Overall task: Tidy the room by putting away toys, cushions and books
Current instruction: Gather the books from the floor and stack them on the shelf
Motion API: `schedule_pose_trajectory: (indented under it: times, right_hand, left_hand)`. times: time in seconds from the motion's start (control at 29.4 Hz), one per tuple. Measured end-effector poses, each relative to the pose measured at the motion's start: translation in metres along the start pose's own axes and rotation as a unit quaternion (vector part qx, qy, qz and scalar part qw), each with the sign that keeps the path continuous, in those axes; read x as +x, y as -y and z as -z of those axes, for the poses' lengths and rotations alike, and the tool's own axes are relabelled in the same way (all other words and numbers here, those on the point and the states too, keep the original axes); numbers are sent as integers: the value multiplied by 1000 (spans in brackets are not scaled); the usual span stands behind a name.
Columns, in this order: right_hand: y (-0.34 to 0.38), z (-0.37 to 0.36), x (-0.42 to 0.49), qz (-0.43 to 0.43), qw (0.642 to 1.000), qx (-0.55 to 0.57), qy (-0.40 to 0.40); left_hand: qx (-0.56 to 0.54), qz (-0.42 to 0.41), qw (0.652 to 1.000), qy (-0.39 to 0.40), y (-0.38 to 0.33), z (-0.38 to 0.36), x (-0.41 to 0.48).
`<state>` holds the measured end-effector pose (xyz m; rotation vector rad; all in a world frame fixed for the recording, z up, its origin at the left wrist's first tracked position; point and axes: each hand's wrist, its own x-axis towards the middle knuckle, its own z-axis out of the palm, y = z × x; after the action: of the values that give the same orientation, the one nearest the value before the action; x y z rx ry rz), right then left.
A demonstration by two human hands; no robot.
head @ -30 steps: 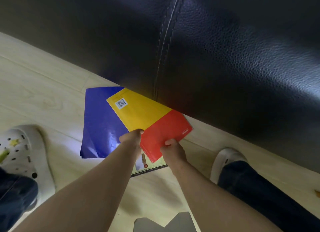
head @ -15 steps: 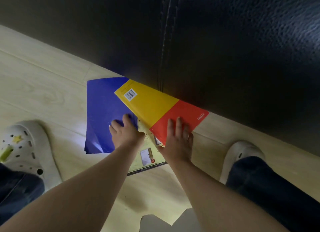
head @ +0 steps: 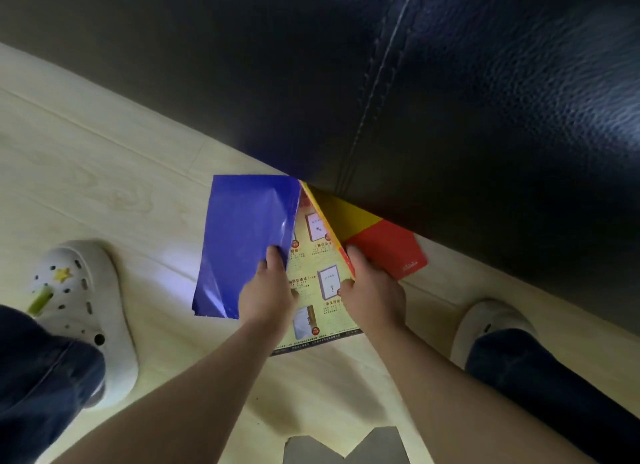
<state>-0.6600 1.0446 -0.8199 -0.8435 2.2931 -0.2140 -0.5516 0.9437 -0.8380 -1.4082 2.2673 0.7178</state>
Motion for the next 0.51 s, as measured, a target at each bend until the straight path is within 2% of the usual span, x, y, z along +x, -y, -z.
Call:
schedule_pose_trajectory:
  times: [0.07, 0.1, 0.14, 0.2, 0.27, 0.34, 0.37, 0.44, 0.51]
  right_hand:
    - [13, 2, -11, 3, 997, 78, 13]
    - [19, 1, -16, 6, 990, 135, 48]
    - [24, 2, -21, 10, 976, 192, 99]
    - [27, 0, -26, 29, 954, 235, 186]
    - [22, -1, -23, 28, 967, 207, 149]
    - [12, -1, -16, -49, 987, 146, 36]
    - [9, 2, -12, -111, 986, 126, 6]
    - [2, 1, 0, -236, 961, 146, 16]
    - [2, -5, 8, -287, 929, 220, 76]
  left_hand:
    - [4, -35, 997, 68, 7, -1, -13]
    - [-21, -33, 995, 88, 10, 0, -19]
    - [-70, 1, 995, 75, 15, 2, -23]
    - [-168, 119, 978, -15, 27, 13, -25]
    - [-221, 191, 953, -80, 40, 21, -24]
    - [-269, 229, 930, -102, 47, 27, -18]
    - [-298, 240, 918, -102, 49, 30, -13]
    - [-327, 249, 910, -56, 57, 33, -2]
    - [-283, 233, 930, 13, 66, 35, 6]
